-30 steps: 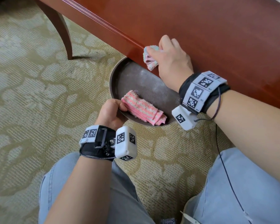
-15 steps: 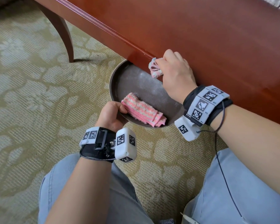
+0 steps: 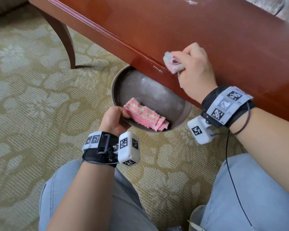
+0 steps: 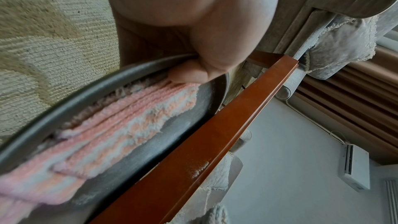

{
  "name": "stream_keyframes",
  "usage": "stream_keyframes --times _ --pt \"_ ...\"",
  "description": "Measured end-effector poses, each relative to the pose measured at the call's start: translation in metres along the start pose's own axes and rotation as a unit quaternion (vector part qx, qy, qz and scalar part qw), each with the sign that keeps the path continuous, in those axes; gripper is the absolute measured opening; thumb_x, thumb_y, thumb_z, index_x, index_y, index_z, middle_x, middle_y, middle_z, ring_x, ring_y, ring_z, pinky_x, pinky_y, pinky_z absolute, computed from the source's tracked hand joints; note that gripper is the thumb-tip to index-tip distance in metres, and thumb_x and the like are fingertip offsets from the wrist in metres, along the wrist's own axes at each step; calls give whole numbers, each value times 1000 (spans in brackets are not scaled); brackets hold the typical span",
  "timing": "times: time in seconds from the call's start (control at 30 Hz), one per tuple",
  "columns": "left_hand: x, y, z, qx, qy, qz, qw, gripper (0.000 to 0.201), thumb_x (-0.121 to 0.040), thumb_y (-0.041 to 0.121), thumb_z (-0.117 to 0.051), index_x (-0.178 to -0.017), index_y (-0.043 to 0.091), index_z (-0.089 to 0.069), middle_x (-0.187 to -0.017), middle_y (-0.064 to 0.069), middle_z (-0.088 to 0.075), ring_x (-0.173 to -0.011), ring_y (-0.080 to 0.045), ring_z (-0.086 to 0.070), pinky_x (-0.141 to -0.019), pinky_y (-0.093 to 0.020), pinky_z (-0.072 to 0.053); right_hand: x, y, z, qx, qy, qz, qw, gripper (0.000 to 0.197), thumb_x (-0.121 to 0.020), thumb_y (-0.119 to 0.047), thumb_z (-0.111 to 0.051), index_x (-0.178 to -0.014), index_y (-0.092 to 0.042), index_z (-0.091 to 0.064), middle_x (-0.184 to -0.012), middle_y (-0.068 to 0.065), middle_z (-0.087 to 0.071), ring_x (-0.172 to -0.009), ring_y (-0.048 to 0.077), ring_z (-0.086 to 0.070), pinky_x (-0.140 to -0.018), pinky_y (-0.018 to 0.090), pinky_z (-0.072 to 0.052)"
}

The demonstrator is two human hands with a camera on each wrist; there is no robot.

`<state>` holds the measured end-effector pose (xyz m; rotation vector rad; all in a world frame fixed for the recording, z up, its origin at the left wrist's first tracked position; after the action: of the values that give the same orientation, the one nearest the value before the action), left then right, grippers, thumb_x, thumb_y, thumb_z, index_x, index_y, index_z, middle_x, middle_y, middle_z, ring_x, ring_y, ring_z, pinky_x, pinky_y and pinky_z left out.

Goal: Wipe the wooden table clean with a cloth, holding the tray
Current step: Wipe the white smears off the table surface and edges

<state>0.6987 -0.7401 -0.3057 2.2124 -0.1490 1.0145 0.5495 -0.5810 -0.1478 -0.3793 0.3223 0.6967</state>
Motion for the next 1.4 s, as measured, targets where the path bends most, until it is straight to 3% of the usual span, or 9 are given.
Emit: stream_keyframes --times 0.1,0.2,0.37,0.57,0.7,0.97,1.13,1.23,1.4 --pt "4 2 -3 8 -4 -4 1000 28 -50 -3 -32 -70 16 -36 -65 -5 -40 -60 -27 -46 -63 -32 -54 -17 20 0 -63 -1 -87 994 39 -83 0 -44 -110 -14 -69 -104 11 -52 -97 29 -54 -81 27 -40" --pt "5 3 -3 14 2 -5 1000 29 -49 -4 -32 -69 17 -35 -66 -5 -39 -59 -27 -46 -63 -33 -53 -32 18 -5 -86 -25 -89 992 38 -85 -2 -47 -112 -14 -71 -102 8 -52 -98 24 -55 -82 18 -35" --pt "5 3 2 14 11 -5 1000 29 -49 -4 -32 -69 17 -35 -68 -5 -39 -61 -27 -46 -66 -34 -52 -55 -19 -19 -48 -66 29 996 49 -92 -1 -38 -119 -27 -70 -106 7 -58 -101 32 -47 -88 38 -39" --pt "2 2 7 14 18 -10 1000 31 -47 -4 -34 -71 16 -36 -69 -5 -40 -59 -26 -48 -62 -33 -54 -80 -45 -40 86 -133 118 980 36 -100 -41 -35 -117 -37 -67 -118 0 -53 -107 36 -42 -90 40 -32" --pt "1 2 5 16 14 -7 1000 30 -45 -3 -35 -69 14 -38 -68 -4 -39 -59 -26 -46 -60 -30 -54 -74 -48 -56 107 -210 179 955 38 -97 -13 -43 -121 -30 -67 -123 1 -53 -108 36 -43 -88 43 -35" --pt "-2 2 3 16 17 -16 1000 28 -48 -5 -34 -68 15 -34 -65 -5 -39 -56 -26 -47 -57 -30 -54 -55 -34 -50 131 -194 136 963 33 -88 -40 -45 -109 -22 -63 -113 5 -53 -99 32 -48 -75 43 -47" --pt "-8 0 1 17 12 -7 1000 31 -42 -3 -37 -67 14 -35 -69 -6 -39 -61 -28 -47 -64 -35 -54 -32 -21 -42 131 -175 155 963 20 -88 -13 -58 -100 -15 -73 -110 5 -54 -98 35 -46 -76 43 -44" --pt "-8 -1 -2 13 6 -10 1000 29 -44 -3 -36 -66 15 -32 -66 -5 -38 -59 -28 -46 -66 -36 -53 -26 -15 -39 126 -151 150 969 17 -87 -8 -56 -95 -10 -71 -107 6 -54 -95 35 -46 -75 47 -46" --pt "-9 -2 -2 12 7 -5 1000 31 -45 -3 -36 -69 17 -33 -69 -5 -37 -61 -28 -46 -69 -37 -52 -9 -4 -31 115 -119 155 974 15 -82 -2 -53 -81 -7 -67 -100 9 -54 -86 35 -45 -64 39 -41"
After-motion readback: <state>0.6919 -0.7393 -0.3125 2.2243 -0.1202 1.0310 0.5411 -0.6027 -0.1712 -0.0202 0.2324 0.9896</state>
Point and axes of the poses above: each hand's wrist, its own x-axis away from the middle knuckle, its own z-axis out of the back of the hand, y = z × x, the point moved 4 cm from there along -x, towards the middle knuckle
